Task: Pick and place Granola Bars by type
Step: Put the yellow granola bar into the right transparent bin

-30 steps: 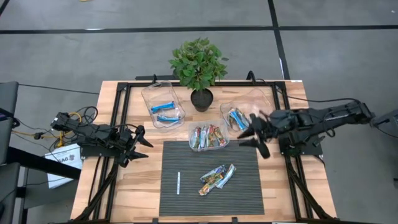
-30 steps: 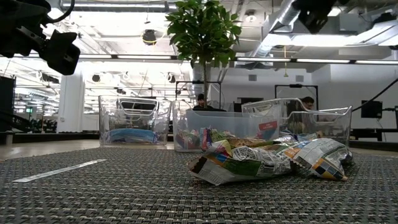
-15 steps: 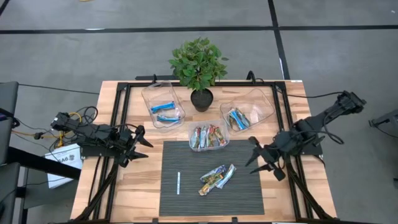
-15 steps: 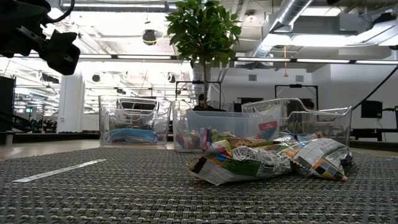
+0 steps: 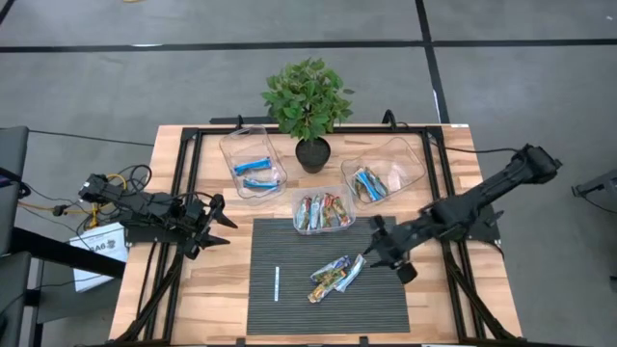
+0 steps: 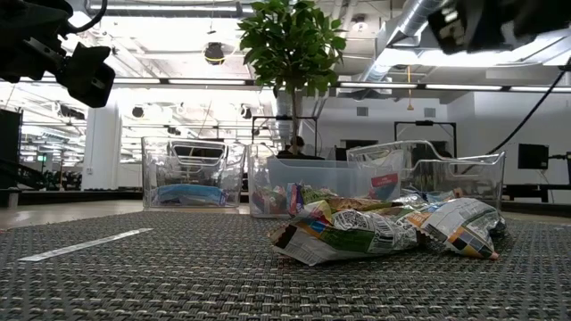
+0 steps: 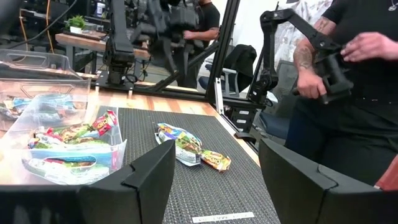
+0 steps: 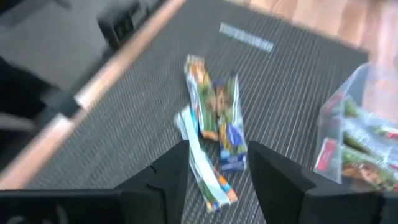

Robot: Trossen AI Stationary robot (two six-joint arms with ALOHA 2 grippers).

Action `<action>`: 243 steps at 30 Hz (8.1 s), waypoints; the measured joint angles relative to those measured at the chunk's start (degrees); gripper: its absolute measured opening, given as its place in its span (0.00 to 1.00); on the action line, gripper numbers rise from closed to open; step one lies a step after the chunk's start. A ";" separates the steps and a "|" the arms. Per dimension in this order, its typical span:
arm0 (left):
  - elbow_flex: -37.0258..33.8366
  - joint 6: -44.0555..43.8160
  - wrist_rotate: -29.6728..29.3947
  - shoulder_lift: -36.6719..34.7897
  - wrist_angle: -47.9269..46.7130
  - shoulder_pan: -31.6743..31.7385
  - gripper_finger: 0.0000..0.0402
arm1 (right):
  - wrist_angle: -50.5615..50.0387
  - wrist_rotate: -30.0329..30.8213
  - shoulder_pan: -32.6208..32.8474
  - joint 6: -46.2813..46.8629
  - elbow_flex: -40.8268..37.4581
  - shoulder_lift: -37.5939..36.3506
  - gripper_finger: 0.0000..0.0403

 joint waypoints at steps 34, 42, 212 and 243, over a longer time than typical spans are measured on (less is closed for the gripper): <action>0.00 -0.07 0.00 0.00 -0.03 0.01 0.56 | 6.58 -0.15 0.09 -12.88 4.06 31.33 0.44; -0.02 -0.02 0.00 -0.01 -0.03 0.01 0.56 | 7.23 -0.17 -0.06 -12.72 4.52 32.59 0.38; -0.01 -0.02 0.00 -0.01 -0.03 -0.01 0.56 | -24.08 0.89 -56.70 30.17 4.48 6.60 0.37; -0.01 0.12 0.00 -0.01 -0.04 0.01 0.56 | 11.37 -17.16 -35.95 44.70 4.52 -9.04 0.34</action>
